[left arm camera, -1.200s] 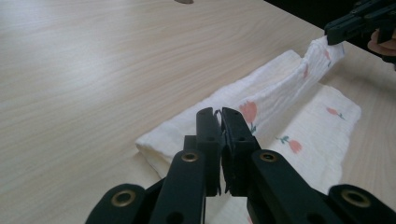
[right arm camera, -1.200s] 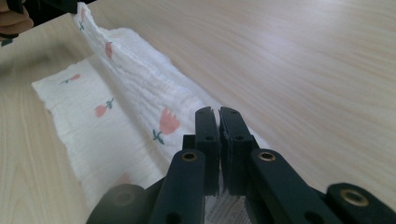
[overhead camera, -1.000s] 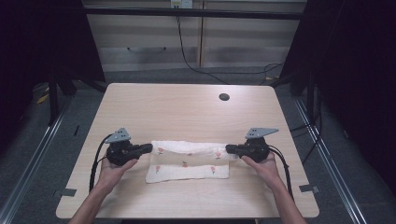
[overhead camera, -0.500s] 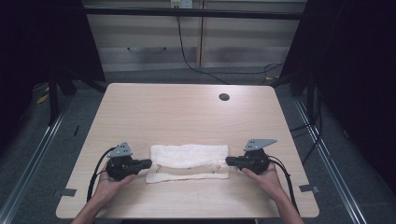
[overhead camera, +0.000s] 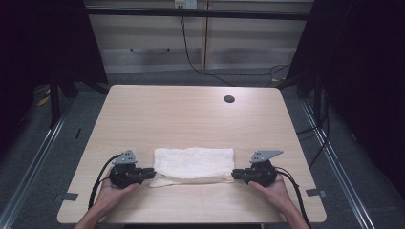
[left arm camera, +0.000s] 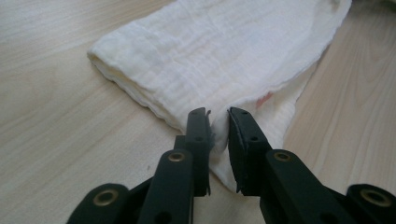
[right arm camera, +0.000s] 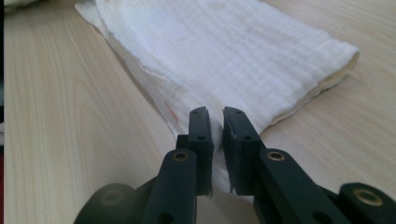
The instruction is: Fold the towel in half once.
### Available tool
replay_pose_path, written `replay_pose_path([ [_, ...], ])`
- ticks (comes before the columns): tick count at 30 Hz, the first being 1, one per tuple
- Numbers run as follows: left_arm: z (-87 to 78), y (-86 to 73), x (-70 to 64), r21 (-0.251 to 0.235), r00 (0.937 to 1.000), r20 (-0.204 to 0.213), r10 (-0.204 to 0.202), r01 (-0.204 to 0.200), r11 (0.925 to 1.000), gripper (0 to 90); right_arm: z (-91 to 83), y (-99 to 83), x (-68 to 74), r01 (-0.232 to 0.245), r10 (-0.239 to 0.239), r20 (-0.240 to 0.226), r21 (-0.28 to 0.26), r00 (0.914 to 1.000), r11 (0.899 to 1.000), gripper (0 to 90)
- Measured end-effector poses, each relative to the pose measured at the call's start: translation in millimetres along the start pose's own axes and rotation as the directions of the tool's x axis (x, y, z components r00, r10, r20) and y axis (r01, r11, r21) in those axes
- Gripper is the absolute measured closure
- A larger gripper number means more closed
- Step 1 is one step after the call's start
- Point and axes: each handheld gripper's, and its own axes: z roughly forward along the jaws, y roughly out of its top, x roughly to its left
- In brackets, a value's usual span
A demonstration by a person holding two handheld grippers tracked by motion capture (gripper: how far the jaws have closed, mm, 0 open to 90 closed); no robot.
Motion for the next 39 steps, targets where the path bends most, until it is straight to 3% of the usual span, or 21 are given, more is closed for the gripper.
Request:
replay_pose_path([
  [6, -8.7, -1.2, -4.2, -0.024, 0.9993, 0.031, -0.019, 0.02, 0.9995, 68.8, -2.4, -0.3, 3.5, -0.007, 0.007, 0.005, -0.005, 1.0, 1.0, 75.6],
  [8, -11.6, -2.8, -3.5, -0.013, 0.9972, 0.068, -0.029, 0.03, 0.9995, 66.1, -3.8, -1.0, 4.9, -0.009, 0.01, 0.01, -0.006, 0.9999, 1.0, 73.4],
  [13, -17.5, -1.6, 1.3, -0.057, 0.9947, 0.073, -0.072, 0.076, 0.9954, 57.7, -9.1, -2.2, 8.0, -0.026, 0.026, 0.014, -0.029, 0.9996, 0.999, 69.8],
  [16, -17.2, -2.0, 5.3, -0.07, 0.9895, 0.088, -0.115, 0.121, 0.9902, 52.3, -15.1, -0.9, 8.7, -0.024, 0.025, 0.017, -0.059, 0.9995, 0.998, 68.9],
  [20, -15.6, 1.3, 8.2, -0.075, 0.9889, 0.073, -0.129, 0.134, 0.9881, 47.2, -18.6, 1.1, 6.6, -0.032, 0.034, 0.034, -0.072, 0.9988, 0.997, 67.9],
  [26, -10.0, 12.2, 14.3, -0.085, 0.9896, 0.048, -0.136, 0.139, 0.9866, 45.4, -14.4, 15.9, -11.2, -0.038, 0.046, 0.088, -0.088, 0.9951, 0.995, 71.1],
  [30, -10.5, 24.2, 15.3, -0.108, 0.9923, 0.031, -0.119, 0.122, 0.9866, 45.9, -5.8, 28.0, -24.7, -0.046, 0.056, 0.105, -0.098, 0.9929, 0.994, 72.9],
  [32, -9.7, 31.4, 18.3, -0.097, 0.9932, 0.025, -0.114, 0.116, 0.9886, 46.5, -2.1, 33.7, -30.3, -0.039, 0.05, 0.115, -0.095, 0.9921, 0.995, 73.6],
  [39, 3.5, 49.7, 32.9, -0.129, 0.9913, 0.003, -0.132, 0.131, 0.983, 54.8, 15.2, 55.5, -53.4, -0.033, 0.042, 0.147, -0.063, 0.9882, 0.997, 77.0],
])
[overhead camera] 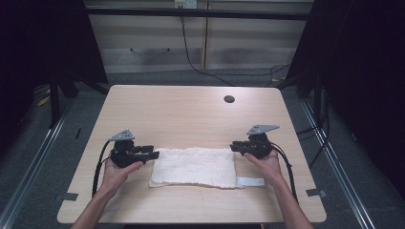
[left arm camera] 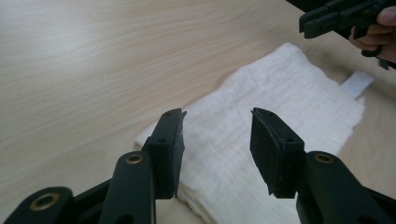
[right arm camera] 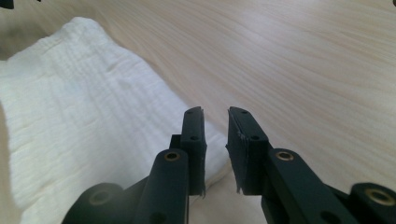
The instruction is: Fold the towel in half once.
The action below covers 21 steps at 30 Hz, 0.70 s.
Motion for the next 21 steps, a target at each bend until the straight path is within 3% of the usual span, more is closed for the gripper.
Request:
replay_pose_path([
  [6, 11.2, -5.5, 1.9, 0.022, 1.0, -0.007, -0.003, 0.003, 0.9998, 56.3, 18.7, -3.8, -11.0, -0.049, 0.05, -0.025, 0.015, 0.9985, 0.999, 68.6],
  [13, 8.6, -5.4, 9.5, 0.003, 0.9992, -0.029, -0.028, 0.028, 0.9996, 54.8, 26.8, -10.5, -12.3, -0.046, 0.048, -0.041, 0.053, 0.998, 0.998, 63.0],
  [21, 5.3, -5.5, 16.8, 0.004, 0.9977, -0.053, -0.042, 0.042, 0.9991, 51.4, 33.7, -13.0, -9.7, -0.029, 0.032, -0.044, 0.079, 0.9985, 0.996, 65.8],
])
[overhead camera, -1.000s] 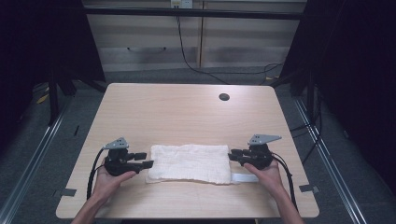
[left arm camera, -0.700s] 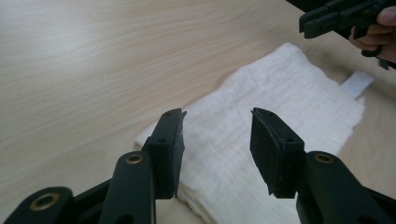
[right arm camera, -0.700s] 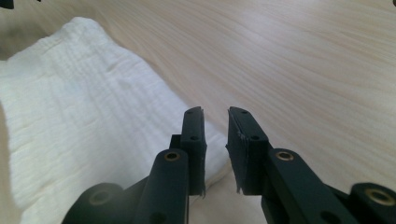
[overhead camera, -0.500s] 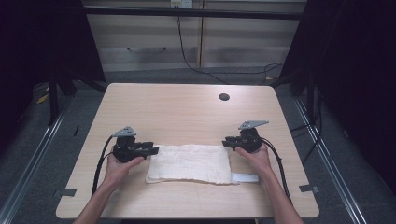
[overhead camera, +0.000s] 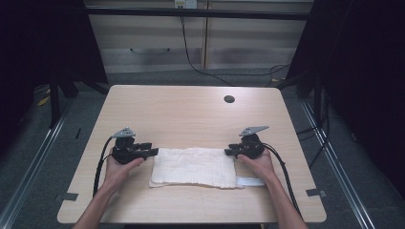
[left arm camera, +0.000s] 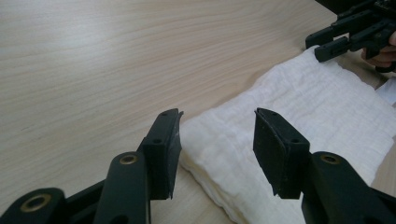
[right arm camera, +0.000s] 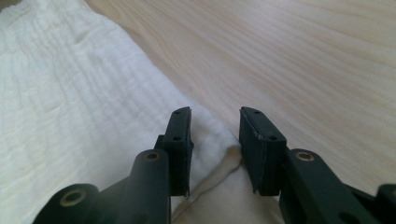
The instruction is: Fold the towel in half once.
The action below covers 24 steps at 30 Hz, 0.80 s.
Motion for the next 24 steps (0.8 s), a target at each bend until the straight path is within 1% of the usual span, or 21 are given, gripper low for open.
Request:
replay_pose_path([
  [1, -0.8, 0.1, 0.2, -0.004, 1.0, -0.004, -0.005, 0.005, 1.0, 51.2, 0.1, 0.1, -0.4, 0.0, 0.0, 0.0, 0.0, 1.0, 1.0, 68.1],
  [3, -2.7, 1.7, -1.6, -0.017, 1.0, 0.0, 0.007, -0.007, 0.9998, 49.5, -0.3, -0.4, -0.7, 0.006, -0.006, 0.0, 0.003, 1.0, 1.0, 74.3],
  [5, -3.1, 4.6, -4.0, -0.022, 0.9999, 0.004, 0.015, -0.015, 0.9996, 48.8, -0.7, -0.5, -0.1, 0.027, -0.026, -0.003, 0.014, 0.9996, 1.0, 80.4],
  [6, -2.7, 6.0, -4.8, -0.028, 0.9998, 0.005, 0.018, -0.018, 0.9995, 48.8, -0.9, -0.6, 0.1, 0.035, -0.035, -0.013, 0.018, 0.9993, 0.999, 83.1],
  [8, -1.1, 7.4, -4.8, -0.022, 0.9996, 0.003, 0.028, -0.028, 0.9994, 49.0, -1.1, -1.3, 0.4, 0.036, -0.036, -0.019, 0.017, 0.9992, 0.999, 86.9],
  [10, 5.6, 10.5, -1.5, 0.011, 0.9991, 0.0, 0.042, -0.042, 0.9991, 52.5, -0.7, -1.5, 0.6, 0.034, -0.033, -0.023, 0.014, 0.9992, 0.999, 87.9],
  [11, 7.5, 11.6, 0.7, 0.018, 0.9991, 0.008, 0.042, -0.043, 0.9989, 53.2, -0.7, -1.3, 0.8, 0.035, -0.035, -0.021, 0.016, 0.9992, 0.999, 88.1],
  [12, 10.7, 12.2, 2.7, 0.01, 0.9993, 0.02, 0.032, -0.032, 0.9994, 53.6, -0.4, -1.3, 0.8, 0.038, -0.038, -0.022, 0.012, 0.9991, 0.999, 88.1],
  [13, 14.8, 11.8, 4.6, 0.015, 0.9993, 0.027, 0.026, -0.026, 0.9995, 54.6, -0.4, -1.4, 1.0, 0.036, -0.036, -0.021, 0.012, 0.9991, 0.999, 88.2],
  [15, 22.6, 8.7, 7.9, 0.054, 0.9993, 0.022, 0.029, -0.03, 0.9981, 55.4, -0.4, -1.6, 1.0, 0.032, -0.032, -0.022, 0.012, 0.9992, 0.999, 88.2],
  [16, 25.1, 6.8, 9.1, 0.07, 0.9991, 0.013, 0.039, -0.04, 0.9967, 57.1, -0.7, -1.6, 0.9, 0.031, -0.031, -0.021, 0.014, 0.9993, 0.999, 88.2],
  [18, 29.5, 2.3, 12.1, 0.091, 0.9988, 0.007, 0.048, -0.048, 0.9947, 60.5, -0.6, -1.8, 0.5, 0.034, -0.034, -0.02, 0.011, 0.9992, 0.999, 88.2],
  [19, 30.0, 0.7, 13.9, 0.078, 0.9985, -0.002, 0.055, -0.054, 0.9955, 64.5, -0.5, -1.9, 0.4, 0.036, -0.036, -0.02, 0.009, 0.9991, 0.999, 88.2],
  [20, 30.6, 0.8, 15.9, 0.077, 0.9989, -0.014, 0.044, -0.043, 0.9961, 65.8, -0.4, -2.0, 0.7, 0.036, -0.036, -0.021, 0.008, 0.9991, 0.999, 88.2],
  [22, 31.6, 1.2, 19.3, 0.064, 0.9994, -0.014, 0.033, -0.032, 0.9975, 65.2, -0.2, -2.2, 0.8, 0.039, -0.039, -0.02, 0.005, 0.999, 0.999, 88.2],
  [23, 32.2, 1.1, 20.7, 0.059, 0.9998, -0.003, 0.019, -0.019, 0.9981, 65.4, -0.2, -2.2, 0.7, 0.038, -0.038, -0.019, 0.005, 0.9991, 0.999, 88.1],
  [24, 33.3, 0.3, 21.3, 0.063, 0.9998, 0.0, 0.02, -0.02, 0.9978, 65.5, -0.1, -2.3, 0.4, 0.036, -0.036, -0.02, 0.004, 0.9991, 0.999, 88.1],
])
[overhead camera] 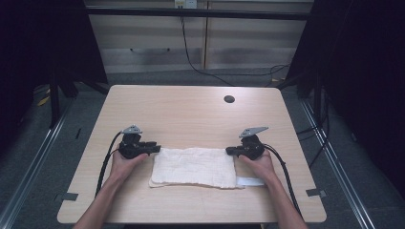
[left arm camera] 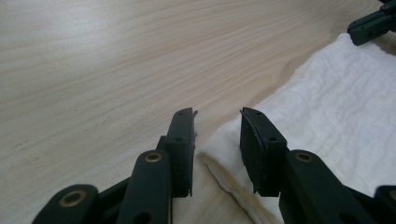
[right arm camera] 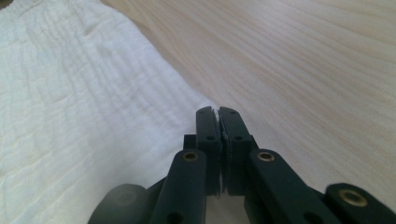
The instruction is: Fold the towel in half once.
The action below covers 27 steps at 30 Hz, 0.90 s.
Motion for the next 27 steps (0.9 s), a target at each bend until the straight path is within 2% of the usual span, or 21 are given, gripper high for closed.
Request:
replay_pose_path([
  [2, 2.7, -1.1, -2.4, 0.026, 0.9994, -0.021, 0.029, -0.028, 0.9993, 66.1, 0.0, -0.1, 0.1, -0.005, 0.005, -0.001, -0.001, 1.0, 1.0, 88.2],
  [3, 3.7, -1.4, -3.1, 0.029, 0.9994, -0.02, 0.028, -0.028, 0.9992, 66.1, 0.0, -0.1, 0.2, -0.005, 0.005, -0.001, -0.001, 1.0, 1.0, 88.2],
  [8, 7.7, -1.8, -5.5, 0.02, 0.9981, -0.024, 0.057, -0.057, 0.9982, 66.2, 0.3, -0.5, 0.0, -0.011, 0.011, -0.003, -0.006, 0.9999, 1.0, 88.2],
  [10, 7.1, -2.3, -5.3, 0.023, 0.9976, -0.017, 0.067, -0.066, 0.9975, 66.2, 0.0, -0.4, 1.7, 0.001, -0.001, 0.01, -0.003, 1.0, 1.0, 88.2],
  [12, 6.9, -2.8, -7.7, 0.028, 0.9947, -0.035, 0.097, -0.096, 0.995, 68.3, 0.0, -0.8, 2.2, -0.006, 0.006, 0.008, -0.004, 0.9999, 1.0, 88.2],
  [14, 7.1, -2.9, -11.7, 0.042, 0.9876, -0.065, 0.143, -0.141, 0.9892, 73.3, -0.1, -1.4, 1.4, -0.012, 0.012, 0.004, -0.008, 0.9999, 1.0, 88.2],
  [19, 6.8, -4.1, -13.3, 0.048, 0.9844, -0.037, 0.172, -0.17, 0.9843, 80.7, 0.0, -2.5, -0.2, -0.025, 0.025, -0.005, -0.016, 0.9997, 1.0, 88.2],
  [22, 6.8, -4.0, -11.9, 0.047, 0.9878, -0.029, 0.153, -0.151, 0.9874, 84.2, 0.2, -2.4, -0.3, -0.026, 0.026, -0.005, -0.017, 0.9997, 1.0, 88.2],
  [24, 6.5, -4.0, -9.6, 0.044, 0.9931, -0.019, 0.115, -0.115, 0.9925, 86.2, 0.2, -2.5, -0.3, -0.028, 0.028, -0.004, -0.019, 0.9996, 0.999, 88.3],
  [27, 6.4, -4.0, -7.9, 0.04, 0.9966, -0.008, 0.083, -0.082, 0.9958, 86.9, -0.1, -2.4, 0.2, -0.028, 0.028, 0.001, -0.016, 0.9996, 0.999, 88.3],
])
